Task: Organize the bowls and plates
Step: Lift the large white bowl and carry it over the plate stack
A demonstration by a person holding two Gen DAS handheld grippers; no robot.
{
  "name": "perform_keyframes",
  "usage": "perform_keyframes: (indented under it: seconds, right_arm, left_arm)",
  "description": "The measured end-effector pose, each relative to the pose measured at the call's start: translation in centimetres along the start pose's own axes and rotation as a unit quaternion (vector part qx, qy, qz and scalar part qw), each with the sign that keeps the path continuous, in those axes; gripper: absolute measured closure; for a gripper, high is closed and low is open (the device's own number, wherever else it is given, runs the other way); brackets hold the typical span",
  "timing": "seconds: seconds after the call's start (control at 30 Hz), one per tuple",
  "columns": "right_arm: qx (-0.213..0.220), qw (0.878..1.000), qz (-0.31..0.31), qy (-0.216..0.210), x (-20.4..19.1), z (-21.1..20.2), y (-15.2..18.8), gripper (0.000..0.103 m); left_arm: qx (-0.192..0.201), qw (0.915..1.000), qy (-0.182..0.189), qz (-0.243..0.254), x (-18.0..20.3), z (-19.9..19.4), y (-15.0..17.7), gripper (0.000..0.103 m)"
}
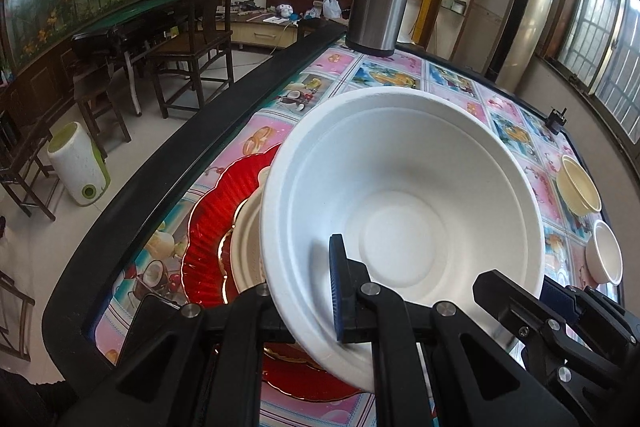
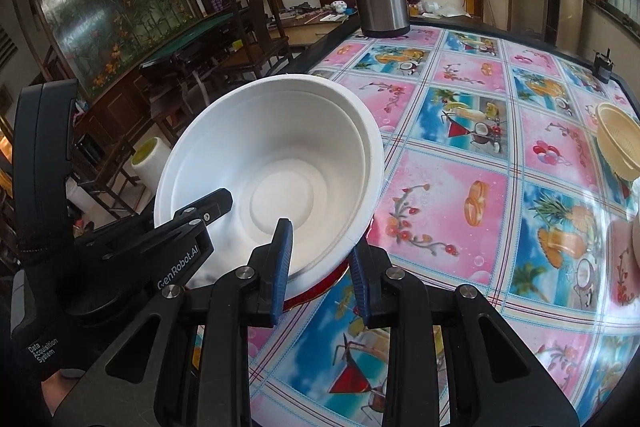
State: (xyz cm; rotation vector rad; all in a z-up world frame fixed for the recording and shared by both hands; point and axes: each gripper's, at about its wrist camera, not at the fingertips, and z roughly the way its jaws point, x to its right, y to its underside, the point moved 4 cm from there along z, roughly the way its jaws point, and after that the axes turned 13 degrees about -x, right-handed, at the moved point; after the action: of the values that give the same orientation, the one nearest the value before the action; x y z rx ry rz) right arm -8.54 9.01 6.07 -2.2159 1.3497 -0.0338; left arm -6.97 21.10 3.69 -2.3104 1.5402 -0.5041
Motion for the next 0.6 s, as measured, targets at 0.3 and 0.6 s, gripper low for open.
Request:
perform_keyframes:
  seconds: [0.3,0.6]
  right_arm:
    - [-0.011,1.0,-0.009,0.005,-0.8,1.0,-0.7,0.074]
    - [-0.033,0.999,-0.022,0.012,-1.8,2.9,-1.6,0.074]
  left_arm:
    - [0.001,0.9999,-0.008,-0.008,-0.8,0.5,-0.4,0.093]
    - [-0.011,0.9995,-0.019,-0.022,-2.2,1.7,-0.7,0.093]
